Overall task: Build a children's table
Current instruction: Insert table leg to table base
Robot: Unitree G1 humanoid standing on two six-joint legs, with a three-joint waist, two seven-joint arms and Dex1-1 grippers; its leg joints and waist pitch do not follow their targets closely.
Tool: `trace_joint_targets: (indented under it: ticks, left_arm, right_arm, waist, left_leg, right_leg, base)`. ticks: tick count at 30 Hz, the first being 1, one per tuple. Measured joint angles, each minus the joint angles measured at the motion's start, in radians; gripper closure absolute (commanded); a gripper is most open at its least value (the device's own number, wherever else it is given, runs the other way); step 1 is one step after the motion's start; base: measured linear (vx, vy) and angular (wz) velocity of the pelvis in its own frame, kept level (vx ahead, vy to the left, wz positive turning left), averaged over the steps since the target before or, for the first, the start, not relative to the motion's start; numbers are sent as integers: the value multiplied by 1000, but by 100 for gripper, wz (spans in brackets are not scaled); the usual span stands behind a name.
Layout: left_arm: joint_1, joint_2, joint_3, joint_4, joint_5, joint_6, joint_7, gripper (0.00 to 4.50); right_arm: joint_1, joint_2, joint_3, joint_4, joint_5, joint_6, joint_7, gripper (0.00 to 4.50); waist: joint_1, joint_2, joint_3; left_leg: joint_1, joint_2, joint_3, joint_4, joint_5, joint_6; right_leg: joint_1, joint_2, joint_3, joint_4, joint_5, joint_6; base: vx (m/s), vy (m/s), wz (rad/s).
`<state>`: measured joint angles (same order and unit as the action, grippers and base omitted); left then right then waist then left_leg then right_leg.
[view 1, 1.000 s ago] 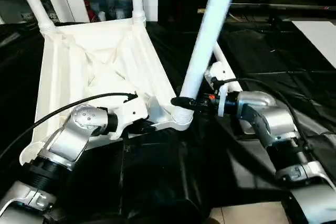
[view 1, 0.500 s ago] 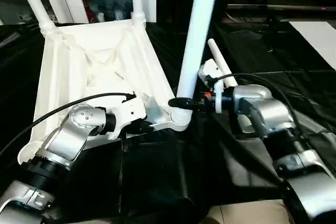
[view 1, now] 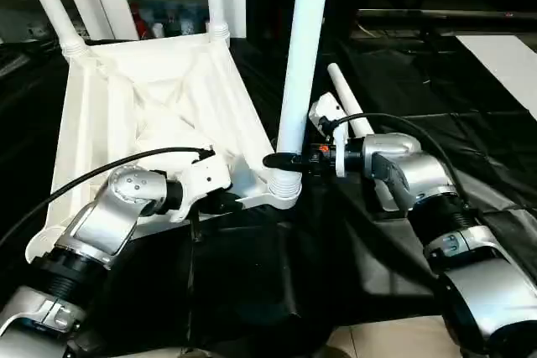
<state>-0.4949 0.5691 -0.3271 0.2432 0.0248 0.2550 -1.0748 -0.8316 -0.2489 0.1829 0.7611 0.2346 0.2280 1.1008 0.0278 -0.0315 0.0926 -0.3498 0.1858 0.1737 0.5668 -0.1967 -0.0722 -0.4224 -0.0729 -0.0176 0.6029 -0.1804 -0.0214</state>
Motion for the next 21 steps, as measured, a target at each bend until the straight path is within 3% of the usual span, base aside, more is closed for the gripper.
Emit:
trace_joint_targets:
  ticks: [12,17,21]
  left_arm:
    - [-3,-6,-4,19,10,-1,12,450]
    - [-3,-8,-11,23,10,-1,10,450]
    - [-3,-7,-12,25,10,-2,6,450]
  right_arm:
    - [152,44,-103,-27,60,-117,-68,266]
    - [249,58,-99,-122,67,-167,-124,266]
    - [280,58,-88,-174,49,-182,-136,266]
  waist:
    - [-1,-6,-6]
    - [3,-5,-8]
    - [3,-4,-10]
  left_leg:
    - [6,1,-1,3,-2,-4]
    - [10,1,-2,2,-3,-4]
    - [10,1,-2,0,-3,-4]
  right_leg:
    - [6,0,0,1,1,-1]
    - [9,0,0,1,1,-1]
    - [9,0,0,-1,1,-1]
  base:
    - [0,0,0]
    - [0,0,0]
    - [0,0,0]
